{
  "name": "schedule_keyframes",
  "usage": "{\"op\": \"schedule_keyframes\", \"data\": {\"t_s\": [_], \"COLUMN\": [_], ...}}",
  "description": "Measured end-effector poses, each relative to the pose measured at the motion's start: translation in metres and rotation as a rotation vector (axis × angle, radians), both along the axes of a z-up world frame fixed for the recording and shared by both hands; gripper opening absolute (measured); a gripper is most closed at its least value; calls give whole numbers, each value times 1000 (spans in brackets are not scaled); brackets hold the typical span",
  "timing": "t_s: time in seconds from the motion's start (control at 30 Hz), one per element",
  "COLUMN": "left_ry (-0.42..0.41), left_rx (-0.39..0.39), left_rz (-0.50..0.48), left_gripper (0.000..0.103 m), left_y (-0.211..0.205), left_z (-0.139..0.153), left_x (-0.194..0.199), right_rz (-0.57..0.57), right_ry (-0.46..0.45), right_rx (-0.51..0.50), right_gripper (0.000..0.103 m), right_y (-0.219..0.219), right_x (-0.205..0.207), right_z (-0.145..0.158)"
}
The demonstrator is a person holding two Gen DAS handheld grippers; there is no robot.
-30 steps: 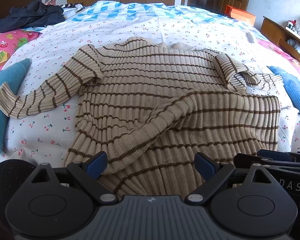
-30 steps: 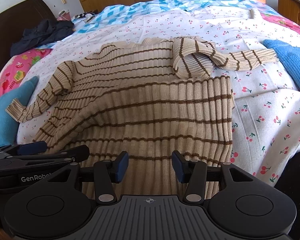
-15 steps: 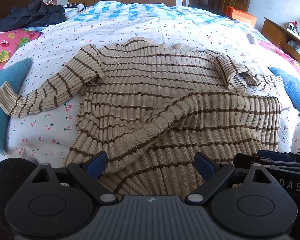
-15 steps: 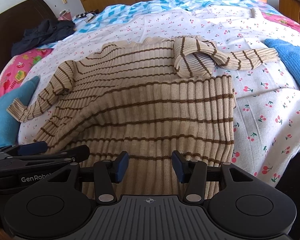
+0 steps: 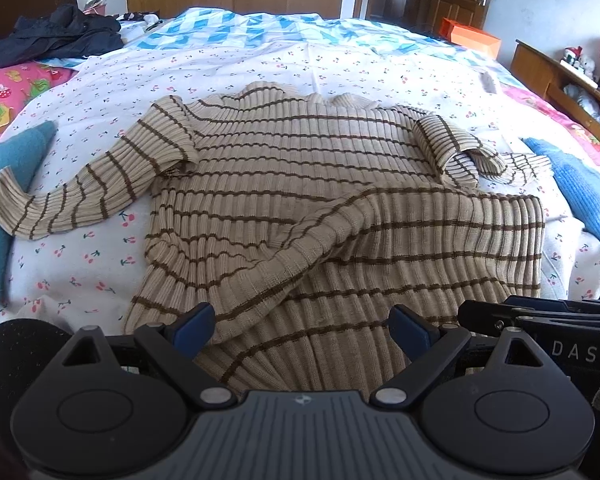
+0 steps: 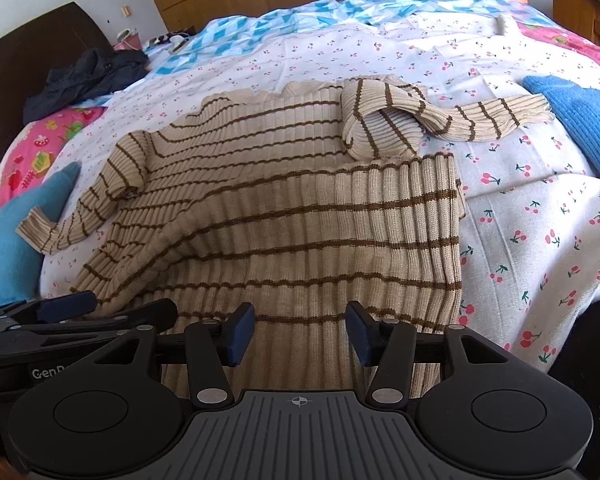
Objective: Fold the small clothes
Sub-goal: 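Grasp the cuff of the folded sweater sleeve with the right gripper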
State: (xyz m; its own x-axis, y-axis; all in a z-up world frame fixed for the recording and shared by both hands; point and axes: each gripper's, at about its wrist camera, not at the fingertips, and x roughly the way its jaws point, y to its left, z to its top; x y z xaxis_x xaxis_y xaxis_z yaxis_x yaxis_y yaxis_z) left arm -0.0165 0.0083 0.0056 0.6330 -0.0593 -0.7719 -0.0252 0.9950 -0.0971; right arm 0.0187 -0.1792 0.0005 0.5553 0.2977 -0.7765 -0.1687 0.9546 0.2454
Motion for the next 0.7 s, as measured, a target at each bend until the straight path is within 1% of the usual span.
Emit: {"op": "schedule_keyframes", "data": {"t_s": [0.1, 0.2, 0.37, 0.5, 0.7], "left_ry": [-12, -26, -64, -50, -18], "left_rx": [-25, -23, -28, -25, -4], "left_rz": [5, -13, -41, -68, -95], "left_gripper": [97, 97, 98, 98, 98], "left_y": [4, 4, -2, -13, -18], "left_z": [4, 13, 28, 25, 16], "left_x": [1, 6, 33, 57, 73], "right_rz": [-7, -33, -89, -105, -120], "right_ry": [-11, -41, -77, -73, -60], "right_rx": [12, 30, 97, 125, 142], "right_gripper": [50, 50, 50, 50, 50], "right_y": [-4, -14, -38, -46, -54], "right_x": [2, 6, 26, 44, 63], "right_z": [2, 9, 21, 20, 16]}}
